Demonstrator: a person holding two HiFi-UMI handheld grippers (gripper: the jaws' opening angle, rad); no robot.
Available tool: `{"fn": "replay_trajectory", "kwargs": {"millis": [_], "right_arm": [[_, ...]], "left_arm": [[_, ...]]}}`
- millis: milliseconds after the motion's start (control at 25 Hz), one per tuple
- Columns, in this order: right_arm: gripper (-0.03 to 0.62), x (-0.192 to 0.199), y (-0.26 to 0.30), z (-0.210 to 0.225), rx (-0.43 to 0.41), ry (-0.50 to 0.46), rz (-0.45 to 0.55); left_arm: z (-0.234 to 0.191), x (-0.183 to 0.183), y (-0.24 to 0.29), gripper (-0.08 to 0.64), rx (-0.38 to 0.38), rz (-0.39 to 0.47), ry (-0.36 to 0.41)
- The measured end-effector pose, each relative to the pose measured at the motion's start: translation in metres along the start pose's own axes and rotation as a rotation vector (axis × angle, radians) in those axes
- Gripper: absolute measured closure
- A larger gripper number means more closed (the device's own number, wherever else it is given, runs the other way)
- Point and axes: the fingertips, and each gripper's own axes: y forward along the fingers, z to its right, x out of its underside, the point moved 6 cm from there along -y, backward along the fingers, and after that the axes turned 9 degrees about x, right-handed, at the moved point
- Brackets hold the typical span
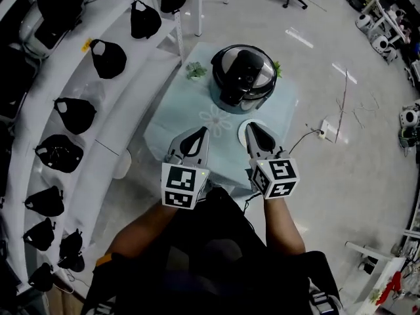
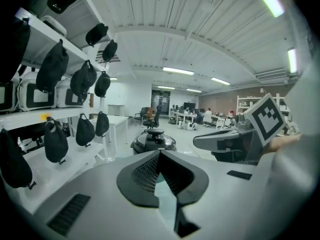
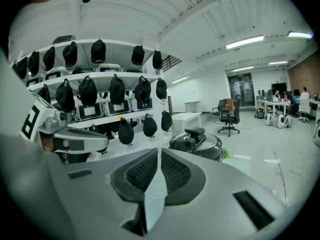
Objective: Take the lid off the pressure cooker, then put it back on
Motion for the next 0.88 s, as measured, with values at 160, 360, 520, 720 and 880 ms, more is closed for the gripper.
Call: {"fn": "replay_trajectory", "kwargs": {"millis": [160, 360, 520, 720, 880], "right_arm": [[0.568, 0.021, -0.04, -0.037, 0.045, 0.022, -0.013], [0.574, 0.041, -0.086, -0.08, 0.081, 0.043, -0.01], [0.574, 0.05, -0.115, -0.109, 0.084, 0.063, -0.005], [0.574, 0.051, -0.134, -0.137, 0.074, 0.06, 0.002], [0.574, 0.051, -0.142, -0.15, 0.063, 0.044, 0.004]], "left_arm": [[0.017, 0.016, -0.039, 0.552, 0.049, 0.014, 0.023], [0.034, 0.041, -0.085, 0.552, 0.091, 0.01, 0.041], [0.042, 0.051, -0.119, 0.552, 0.107, 0.004, 0.05], [0.047, 0.054, -0.145, 0.552, 0.107, 0.02, 0.046], [0.05, 0.058, -0.153, 0.552, 0.105, 0.021, 0.046]]}}
